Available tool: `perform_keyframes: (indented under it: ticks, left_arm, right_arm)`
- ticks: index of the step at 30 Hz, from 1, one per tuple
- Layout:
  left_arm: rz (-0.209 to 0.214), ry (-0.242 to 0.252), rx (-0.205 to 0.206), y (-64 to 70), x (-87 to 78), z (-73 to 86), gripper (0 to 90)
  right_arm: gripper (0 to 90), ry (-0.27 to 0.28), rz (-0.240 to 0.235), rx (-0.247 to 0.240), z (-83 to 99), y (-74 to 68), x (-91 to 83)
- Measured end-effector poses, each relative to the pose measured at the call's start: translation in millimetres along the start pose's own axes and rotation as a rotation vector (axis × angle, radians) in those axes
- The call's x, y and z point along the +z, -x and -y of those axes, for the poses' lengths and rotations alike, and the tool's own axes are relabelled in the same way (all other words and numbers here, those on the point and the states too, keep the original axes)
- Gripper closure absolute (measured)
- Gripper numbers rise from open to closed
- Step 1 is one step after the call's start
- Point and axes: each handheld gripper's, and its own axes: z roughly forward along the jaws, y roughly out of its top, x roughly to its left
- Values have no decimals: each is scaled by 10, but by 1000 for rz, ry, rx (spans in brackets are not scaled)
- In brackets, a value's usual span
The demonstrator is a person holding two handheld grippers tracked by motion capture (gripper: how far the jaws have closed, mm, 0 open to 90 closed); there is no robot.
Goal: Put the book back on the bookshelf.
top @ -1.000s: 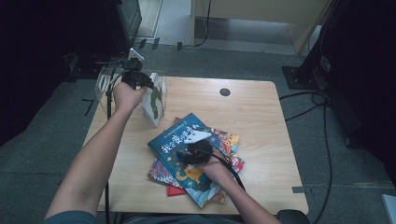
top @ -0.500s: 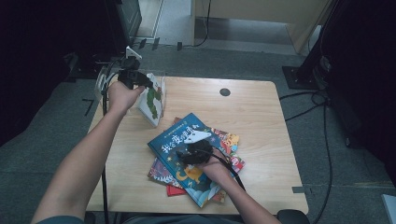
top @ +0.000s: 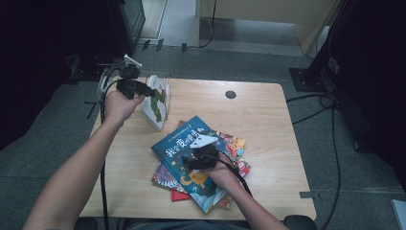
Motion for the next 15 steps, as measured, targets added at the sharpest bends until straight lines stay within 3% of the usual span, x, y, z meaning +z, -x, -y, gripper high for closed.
perform_keyframes:
  ticks: [5, 10, 15]
  left_arm:
    - [28, 17, 12, -5, -56, 112, 651]
    - [66, 8, 60, 32, -65, 251, 639]
    - [101, 13, 105, 49, -42, 425, 610]
  right_arm:
    - [381, 1, 3, 5, 48, 17, -58]
    - [417, -29, 2, 32, 56, 67, -131]
    - [445, -4, -13, 69, 104, 129, -243]
